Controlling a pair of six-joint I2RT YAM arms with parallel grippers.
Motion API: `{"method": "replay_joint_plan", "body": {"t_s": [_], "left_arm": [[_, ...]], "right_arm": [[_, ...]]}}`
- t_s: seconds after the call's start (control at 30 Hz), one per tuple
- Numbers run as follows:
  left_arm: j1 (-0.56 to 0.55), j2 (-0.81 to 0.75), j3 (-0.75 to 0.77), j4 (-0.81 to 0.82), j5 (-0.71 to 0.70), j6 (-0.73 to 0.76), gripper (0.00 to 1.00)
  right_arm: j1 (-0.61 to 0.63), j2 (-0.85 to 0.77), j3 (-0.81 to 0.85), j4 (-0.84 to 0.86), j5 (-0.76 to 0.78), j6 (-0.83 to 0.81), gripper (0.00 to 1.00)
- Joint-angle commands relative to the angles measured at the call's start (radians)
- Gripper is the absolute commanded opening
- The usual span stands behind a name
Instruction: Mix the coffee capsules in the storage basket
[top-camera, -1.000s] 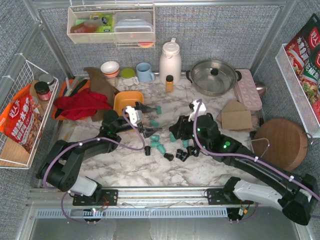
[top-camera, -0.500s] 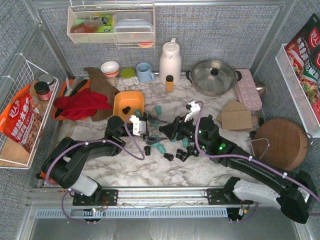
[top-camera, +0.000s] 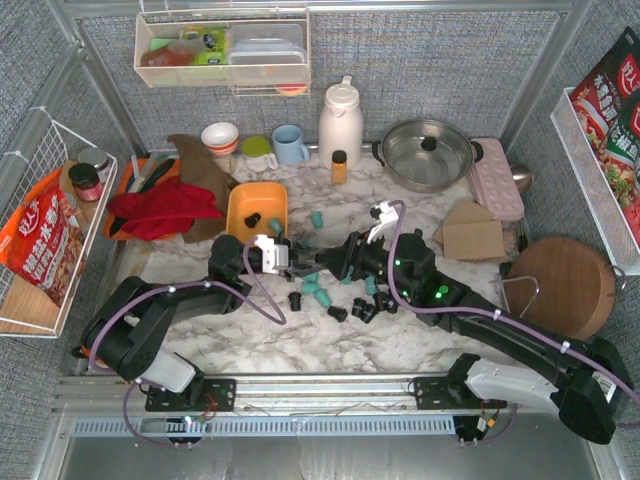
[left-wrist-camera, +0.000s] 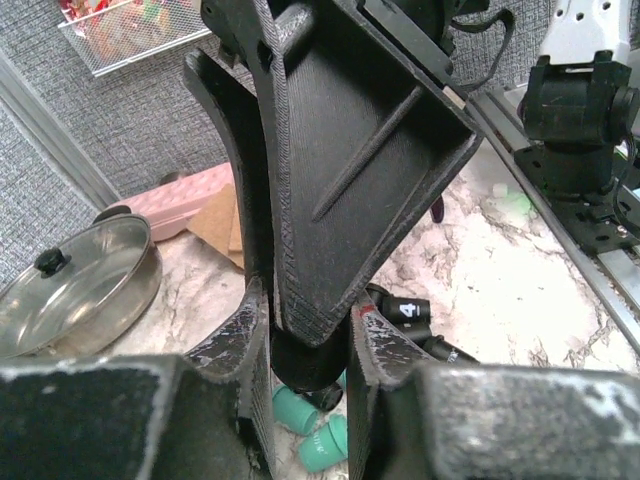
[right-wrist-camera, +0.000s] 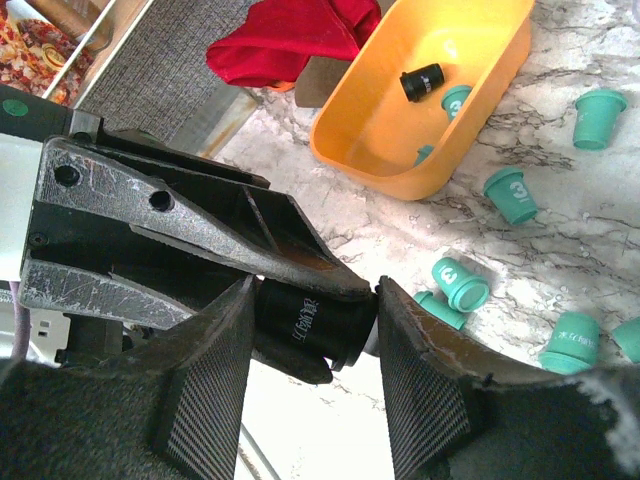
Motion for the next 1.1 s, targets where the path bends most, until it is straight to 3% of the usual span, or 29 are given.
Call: {"method": "replay_joint_plan", "body": {"t_s": [0.0,0.1,0.27,0.4,0.6,0.63,0.7,0.77,0.8,0.83,0.87,1.0,1.07], "left_arm": [[0.003,-0.025,0.005,-0.145,-0.057,0.137,0.17],[0.007,-0.048,0.023,-0.297,-0.163,0.229,0.14],[0.067,-0.052,0.057,-0.436,-0.43,0.263,0.14],[0.162,-0.021,0.087,-0.461,-0.564,0.221,0.16],[0.252,0.065,0.152,-0.569,-0.677,0.171,0.24],[0.27,0.11,0.185,-0.623,-0.715,0.151,0.33],[0.277,0.138,0.213,-0.661,-0.727,0.138,0.44],[0.28,0.148,0.228,-0.675,-0.735,0.118,0.61],[0.279,0.148,0.23,-0.673,-0.736,0.111,0.72],[0.279,0.146,0.227,-0.665,-0.736,0.104,0.94],[0.28,0.139,0.222,-0.649,-0.734,0.099,0.98],[0.28,0.089,0.187,-0.581,-0.736,0.079,0.99],[0.28,0.059,0.176,-0.554,-0.736,0.069,0.99]], "right_arm": [[0.002,-0.038,0.017,-0.023,0.018,-0.015,0.58],[0.002,-0.079,0.021,-0.094,0.081,-0.03,0.66],[0.003,-0.077,0.057,-0.263,0.165,-0.079,0.68],[0.008,0.051,0.146,-0.483,0.135,-0.15,0.68],[0.058,0.284,0.22,-0.591,0.037,-0.29,0.68],[0.094,0.373,0.264,-0.647,0.065,-0.323,0.68],[0.123,0.431,0.306,-0.699,0.134,-0.314,0.68],[0.147,0.477,0.347,-0.754,0.212,-0.267,0.71],[0.156,0.497,0.358,-0.769,0.248,-0.228,0.74],[0.164,0.513,0.364,-0.779,0.281,-0.152,0.77],[0.173,0.526,0.361,-0.779,0.304,-0.098,0.79],[0.238,0.536,0.307,-0.715,0.432,0.069,0.8],[0.254,0.542,0.269,-0.666,0.424,0.102,0.8]]}}
